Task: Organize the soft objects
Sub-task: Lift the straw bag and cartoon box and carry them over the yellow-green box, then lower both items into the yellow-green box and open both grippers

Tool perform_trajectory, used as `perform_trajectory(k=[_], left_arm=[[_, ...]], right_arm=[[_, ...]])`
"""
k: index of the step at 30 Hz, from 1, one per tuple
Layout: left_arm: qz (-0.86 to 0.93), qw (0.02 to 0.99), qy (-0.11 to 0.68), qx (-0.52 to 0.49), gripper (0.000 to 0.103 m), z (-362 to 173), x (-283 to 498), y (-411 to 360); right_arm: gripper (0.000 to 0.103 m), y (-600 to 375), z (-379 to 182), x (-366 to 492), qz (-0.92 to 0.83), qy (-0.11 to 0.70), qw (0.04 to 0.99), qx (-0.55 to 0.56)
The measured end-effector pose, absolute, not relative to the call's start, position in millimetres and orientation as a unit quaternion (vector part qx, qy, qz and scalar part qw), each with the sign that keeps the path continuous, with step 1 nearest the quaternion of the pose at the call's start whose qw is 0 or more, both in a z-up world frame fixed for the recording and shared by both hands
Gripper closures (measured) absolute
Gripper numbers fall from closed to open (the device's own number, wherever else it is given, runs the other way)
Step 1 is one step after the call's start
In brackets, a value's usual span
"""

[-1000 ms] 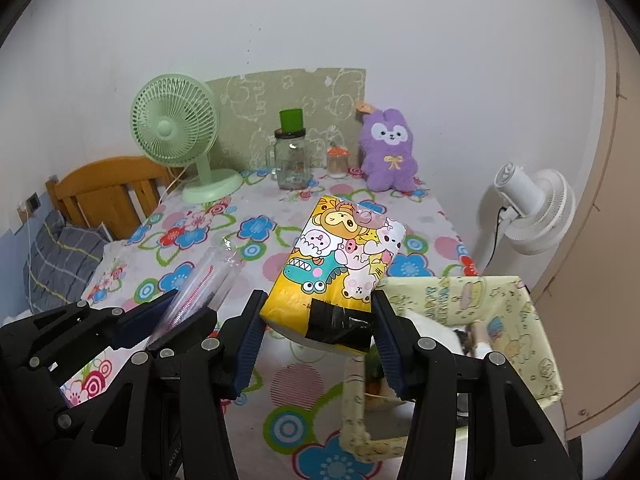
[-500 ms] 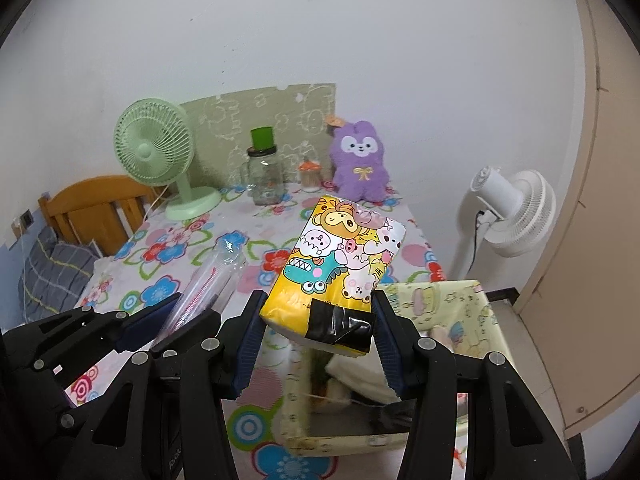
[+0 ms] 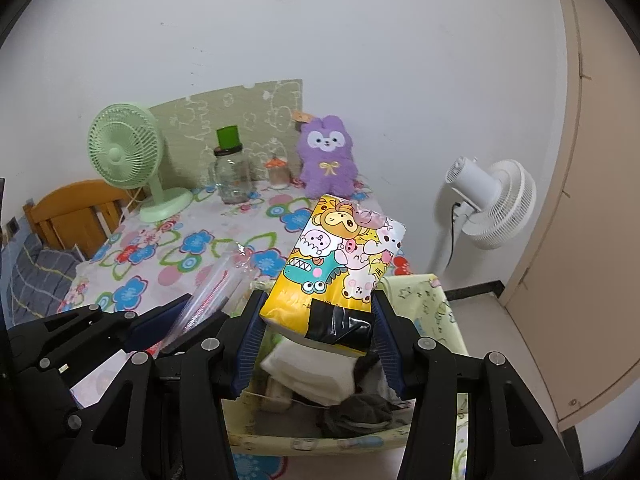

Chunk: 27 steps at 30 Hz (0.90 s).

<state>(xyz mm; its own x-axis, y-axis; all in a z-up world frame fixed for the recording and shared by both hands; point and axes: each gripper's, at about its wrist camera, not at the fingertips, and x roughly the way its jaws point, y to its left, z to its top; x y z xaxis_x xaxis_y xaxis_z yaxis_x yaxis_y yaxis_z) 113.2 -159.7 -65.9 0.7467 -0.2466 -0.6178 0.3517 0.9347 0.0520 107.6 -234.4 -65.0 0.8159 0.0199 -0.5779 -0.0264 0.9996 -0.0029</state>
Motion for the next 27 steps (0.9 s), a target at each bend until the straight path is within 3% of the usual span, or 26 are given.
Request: perform_trajectory(k=[18,24,27], left_arm=[[-0.215,0.906,0.348,0.107,0.083,-92.1,136.1,-216.7],[-0.228,0.899,0.357,0.111,0.079,-100.1,142.4,-230.0],[-0.226,0.897,0.362,0.112,0.064,-102.9,146.2,-231.3]], right_arm=[[0.049,-287.7,-88.8,120.7,-0.021,0.331,0.943,0.023],[0.049,-300.7,-96.2,123.9,-0.031,0.341,0.939,0.029],[0.049,-303.0,-99.0,126.1,-0.032,0.346,0.937,0.030]])
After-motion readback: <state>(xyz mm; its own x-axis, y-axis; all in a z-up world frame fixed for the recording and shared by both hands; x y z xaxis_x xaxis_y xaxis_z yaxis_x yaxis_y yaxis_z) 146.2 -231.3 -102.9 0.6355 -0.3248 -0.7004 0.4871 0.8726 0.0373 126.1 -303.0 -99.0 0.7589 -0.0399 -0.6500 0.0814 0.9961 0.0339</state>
